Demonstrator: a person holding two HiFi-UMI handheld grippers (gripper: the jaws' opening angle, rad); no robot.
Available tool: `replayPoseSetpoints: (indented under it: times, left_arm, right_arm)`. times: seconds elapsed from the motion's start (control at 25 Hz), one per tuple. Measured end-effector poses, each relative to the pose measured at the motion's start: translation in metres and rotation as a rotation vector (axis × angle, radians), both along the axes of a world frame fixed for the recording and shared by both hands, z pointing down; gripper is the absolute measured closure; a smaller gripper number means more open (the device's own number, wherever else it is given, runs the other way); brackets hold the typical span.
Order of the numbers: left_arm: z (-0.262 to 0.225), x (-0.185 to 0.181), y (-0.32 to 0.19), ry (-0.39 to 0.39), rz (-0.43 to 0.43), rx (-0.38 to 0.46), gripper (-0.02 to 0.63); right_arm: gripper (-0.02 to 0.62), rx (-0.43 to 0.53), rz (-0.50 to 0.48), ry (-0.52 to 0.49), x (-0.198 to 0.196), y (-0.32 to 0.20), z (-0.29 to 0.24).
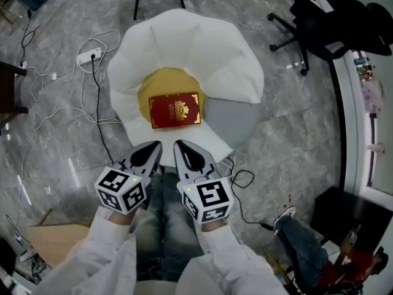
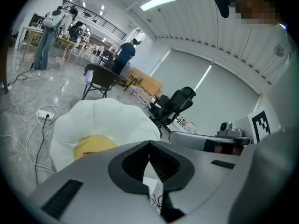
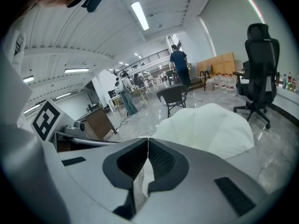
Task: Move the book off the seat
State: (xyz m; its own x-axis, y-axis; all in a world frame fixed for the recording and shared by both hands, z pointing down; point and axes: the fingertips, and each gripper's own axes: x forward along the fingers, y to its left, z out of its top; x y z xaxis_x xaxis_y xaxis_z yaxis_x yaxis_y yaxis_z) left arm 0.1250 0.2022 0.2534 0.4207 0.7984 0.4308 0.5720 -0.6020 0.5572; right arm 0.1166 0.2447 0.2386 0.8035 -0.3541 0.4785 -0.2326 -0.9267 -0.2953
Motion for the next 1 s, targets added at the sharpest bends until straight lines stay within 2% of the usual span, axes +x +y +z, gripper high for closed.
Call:
replayPoseSetpoints:
  times: [0.16,0.32,0.56,1.0]
  left_arm:
    - [0.041,0.020,-0.002,-0.012,-0.042,-0.013,0.601]
    - [0.083,0.030,0.002,-0.009,-0.035,0.001,0.601]
    - [0.162,0.037,0.007,-0.059,-0.046,-0.002,0.601]
    - [0.262,0.053,0.009,-0.071,-0.061,0.061,0.601]
  right_arm:
    - [0.583,0.020,0.035,-0.017,0.015,0.005,0.043]
    - [0.583,0.021,0.047,-0.029,0.029,0.010,0.089]
    - [0.583,0.016,0.067,-0.053,0.041,0.016,0.163]
    - [0.583,-0.003,0.112,-0.139,0.051,0.028,0.267]
